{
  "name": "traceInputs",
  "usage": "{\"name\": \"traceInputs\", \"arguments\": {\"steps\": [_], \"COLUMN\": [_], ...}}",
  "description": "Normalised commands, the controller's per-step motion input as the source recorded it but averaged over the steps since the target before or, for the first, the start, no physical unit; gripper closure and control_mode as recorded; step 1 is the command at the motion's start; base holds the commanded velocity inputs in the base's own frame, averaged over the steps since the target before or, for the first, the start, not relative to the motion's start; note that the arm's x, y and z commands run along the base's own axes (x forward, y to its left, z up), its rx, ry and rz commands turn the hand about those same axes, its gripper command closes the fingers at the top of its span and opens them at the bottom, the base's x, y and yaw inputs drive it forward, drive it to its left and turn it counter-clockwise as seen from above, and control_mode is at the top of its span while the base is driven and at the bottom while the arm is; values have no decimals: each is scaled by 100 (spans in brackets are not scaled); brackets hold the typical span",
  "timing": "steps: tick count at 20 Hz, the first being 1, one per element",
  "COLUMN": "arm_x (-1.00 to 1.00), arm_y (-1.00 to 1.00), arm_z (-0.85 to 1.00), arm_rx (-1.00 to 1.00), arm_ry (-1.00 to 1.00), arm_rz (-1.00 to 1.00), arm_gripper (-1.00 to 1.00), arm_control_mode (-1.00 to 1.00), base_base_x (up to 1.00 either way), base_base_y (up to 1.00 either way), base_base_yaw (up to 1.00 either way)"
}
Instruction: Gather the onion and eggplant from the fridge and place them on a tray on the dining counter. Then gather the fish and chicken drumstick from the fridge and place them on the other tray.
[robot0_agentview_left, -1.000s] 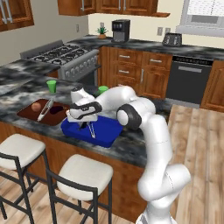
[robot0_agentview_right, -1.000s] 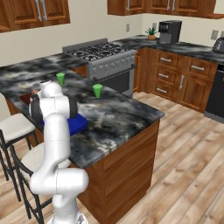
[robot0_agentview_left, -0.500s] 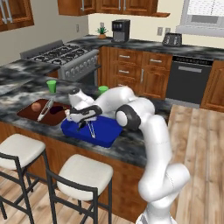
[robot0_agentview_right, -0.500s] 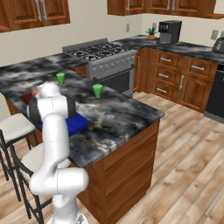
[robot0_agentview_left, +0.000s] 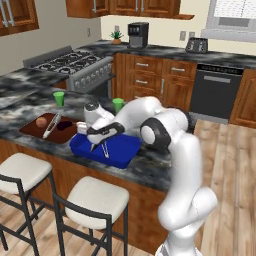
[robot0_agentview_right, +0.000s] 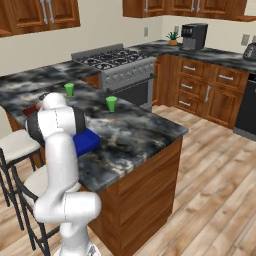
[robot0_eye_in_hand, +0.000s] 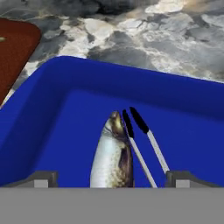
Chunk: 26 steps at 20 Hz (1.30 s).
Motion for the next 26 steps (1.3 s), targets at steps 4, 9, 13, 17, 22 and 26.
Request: {"name": "traceInputs", "arguments": {"steps": [4,9,13,17,22,26], "arm_x": [-87,-100,-100,-100,-100,-100], "arm_y": [-59,-73,-70,-67,-61,-49], "arm_z": [53,39,72,41,29,27], "arm_rx": [27,14,8,0,0,0], "arm_ry": [-1,0,-1,0,1,6], "arm_rz": [0,-4,0,-4,-9,-12], "arm_gripper": [-100,-100,-100,-100,-100,-100], "arm_control_mode": [-100,-100,-100,-100,-100,-100], "base_base_x": [0,0,0,0,0,0], "base_base_y": [0,0,0,0,0,0], "base_base_yaw": [0,0,0,0,0,0]}}
